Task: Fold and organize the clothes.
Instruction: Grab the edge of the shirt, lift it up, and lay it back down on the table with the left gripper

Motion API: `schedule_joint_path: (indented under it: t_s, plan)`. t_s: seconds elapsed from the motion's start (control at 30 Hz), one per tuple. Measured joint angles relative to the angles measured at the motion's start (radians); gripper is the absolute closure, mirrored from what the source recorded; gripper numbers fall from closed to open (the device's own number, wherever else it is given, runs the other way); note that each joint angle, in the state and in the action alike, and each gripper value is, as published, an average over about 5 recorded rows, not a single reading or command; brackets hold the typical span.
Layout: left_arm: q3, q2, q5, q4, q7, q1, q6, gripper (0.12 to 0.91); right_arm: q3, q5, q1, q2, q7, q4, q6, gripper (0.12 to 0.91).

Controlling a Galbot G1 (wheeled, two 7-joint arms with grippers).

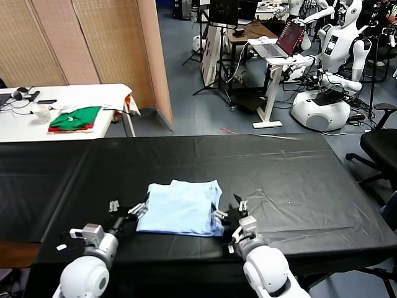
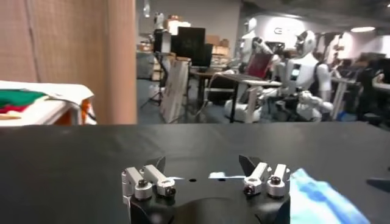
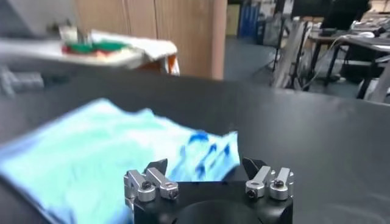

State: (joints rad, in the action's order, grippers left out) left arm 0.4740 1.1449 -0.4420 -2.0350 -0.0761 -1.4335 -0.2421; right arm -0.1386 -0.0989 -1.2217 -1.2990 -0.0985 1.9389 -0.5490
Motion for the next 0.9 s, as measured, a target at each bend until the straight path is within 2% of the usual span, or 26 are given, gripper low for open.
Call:
schedule_joint_path:
  t_s: [0.13, 0.33, 0.57, 0.77, 0.9]
  plan:
    - [0.015, 0.002, -0.009, 0.016, 0.006, -0.002, 0.005, 0.123, -0.026, -0.038, -0.014, -0.008, -0.023, 0.018, 0.049, 0.118]
    - [0.016, 0.018, -0.075, 0.058, 0.031, 0.009, 0.0, 0.123, -0.071, -0.139, -0.031, -0.032, -0.026, 0.062, 0.134, 0.118]
    - [0.008, 0.053, -0.165, 0.097, 0.053, 0.013, 0.004, 0.123, -0.14, -0.202, -0.071, -0.021, -0.024, 0.129, 0.147, 0.118]
    - [0.006, 0.062, -0.221, 0.124, 0.068, 0.015, 0.014, 0.123, -0.189, -0.216, -0.102, -0.009, -0.023, 0.169, 0.154, 0.118]
    - [0.003, 0.068, -0.248, 0.142, 0.077, 0.018, 0.021, 0.18, -0.197, -0.216, -0.108, -0.013, -0.021, 0.18, 0.155, 0.118]
